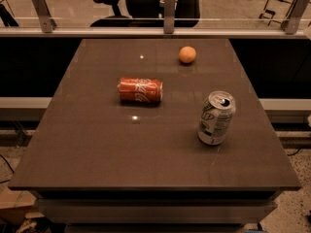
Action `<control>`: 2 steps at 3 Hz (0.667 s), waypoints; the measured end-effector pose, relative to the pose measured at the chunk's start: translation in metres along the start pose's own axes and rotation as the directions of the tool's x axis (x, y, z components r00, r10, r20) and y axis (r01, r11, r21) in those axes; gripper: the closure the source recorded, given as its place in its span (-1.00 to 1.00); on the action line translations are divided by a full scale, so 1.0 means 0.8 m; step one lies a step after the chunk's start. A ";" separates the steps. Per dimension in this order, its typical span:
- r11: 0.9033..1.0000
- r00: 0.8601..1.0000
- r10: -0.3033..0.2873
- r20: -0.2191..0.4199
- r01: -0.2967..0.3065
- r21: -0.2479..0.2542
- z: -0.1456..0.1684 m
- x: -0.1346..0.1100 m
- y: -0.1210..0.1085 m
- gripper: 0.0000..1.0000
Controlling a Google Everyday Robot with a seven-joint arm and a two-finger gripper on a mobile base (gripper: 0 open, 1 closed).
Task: Pick 7up can
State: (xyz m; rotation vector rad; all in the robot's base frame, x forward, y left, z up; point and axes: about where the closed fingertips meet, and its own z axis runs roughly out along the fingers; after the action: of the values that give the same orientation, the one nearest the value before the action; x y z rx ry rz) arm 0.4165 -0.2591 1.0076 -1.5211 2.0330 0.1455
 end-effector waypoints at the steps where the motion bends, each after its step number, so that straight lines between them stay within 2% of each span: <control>1: 0.999 0.993 0.005 0.121 -0.001 -0.033 0.003 0.006 0.002 -1.00; 2: 0.998 0.980 0.012 0.198 0.000 -0.059 0.010 0.008 0.011 -1.00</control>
Offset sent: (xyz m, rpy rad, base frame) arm -0.0134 -0.0002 -0.0238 0.2941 -0.0073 0.1127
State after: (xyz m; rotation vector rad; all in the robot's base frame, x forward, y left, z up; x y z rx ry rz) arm 0.4104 -0.2586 0.9957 -1.4734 1.8899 0.3489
